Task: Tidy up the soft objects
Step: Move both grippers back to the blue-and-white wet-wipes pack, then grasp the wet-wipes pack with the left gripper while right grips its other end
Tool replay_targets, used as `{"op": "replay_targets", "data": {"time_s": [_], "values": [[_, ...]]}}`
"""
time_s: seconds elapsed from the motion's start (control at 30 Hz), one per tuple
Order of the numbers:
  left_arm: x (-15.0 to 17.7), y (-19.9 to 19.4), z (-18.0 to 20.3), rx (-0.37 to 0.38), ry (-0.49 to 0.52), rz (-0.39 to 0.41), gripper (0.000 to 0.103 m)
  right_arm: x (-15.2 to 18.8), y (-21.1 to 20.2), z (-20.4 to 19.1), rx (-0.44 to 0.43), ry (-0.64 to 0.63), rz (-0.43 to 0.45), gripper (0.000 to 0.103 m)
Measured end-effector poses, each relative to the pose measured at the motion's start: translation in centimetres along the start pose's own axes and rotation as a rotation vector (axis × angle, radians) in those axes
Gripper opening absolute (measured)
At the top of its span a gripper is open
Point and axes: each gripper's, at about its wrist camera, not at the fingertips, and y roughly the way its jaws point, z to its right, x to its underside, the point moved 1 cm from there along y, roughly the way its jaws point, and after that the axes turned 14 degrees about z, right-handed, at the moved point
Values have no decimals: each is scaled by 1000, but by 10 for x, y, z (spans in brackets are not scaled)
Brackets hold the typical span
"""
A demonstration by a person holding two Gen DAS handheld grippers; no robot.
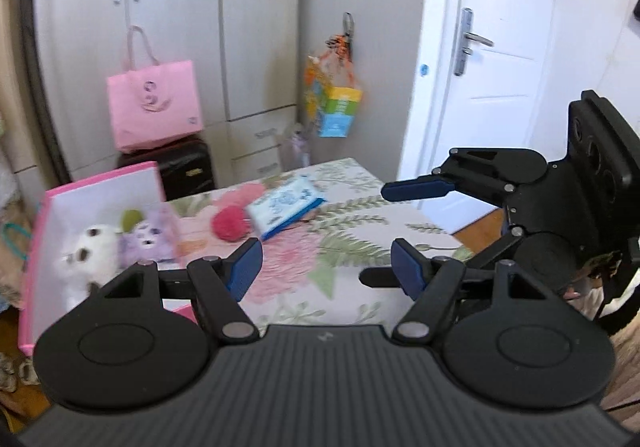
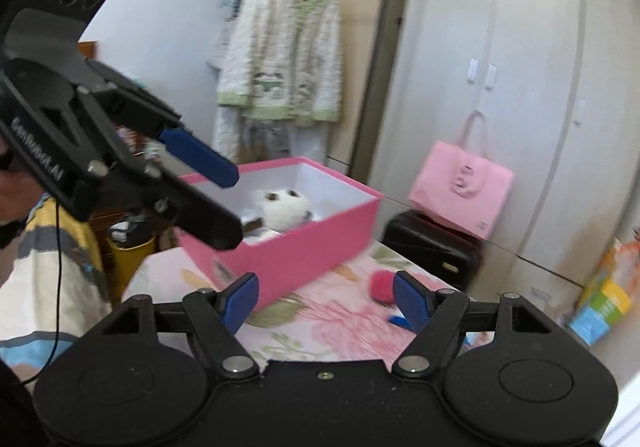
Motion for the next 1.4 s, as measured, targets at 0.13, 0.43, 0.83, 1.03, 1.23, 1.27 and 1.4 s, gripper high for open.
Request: {"op": "replay_targets", "data": {"time_s": [0.13,0.43,0.83,1.03,1.23,1.27,1.4], "values": [[2,30,3,10,-65,28,70,16,-2,21,71,25,-10,78],[17,103,-12,-9,-166,30,68,46,31,64,119,49,-31,78],[55,223,-50,-89,-306,-82,64,95,113,109,146,-51,-150,78],[63,257,-71,-181,-365,-94,63,110,142,125,113,-60,-170,78],[76,282,-95,-247,-480,-143,64,118,166,135,96,-45,-208,78],[77,284,-99,-247,-500,-148,65,120,170,136,91,-48,-216,78],[84,289,-114,-233,-598,-154,67,124,173,138,78,-8,-231,79]]}}
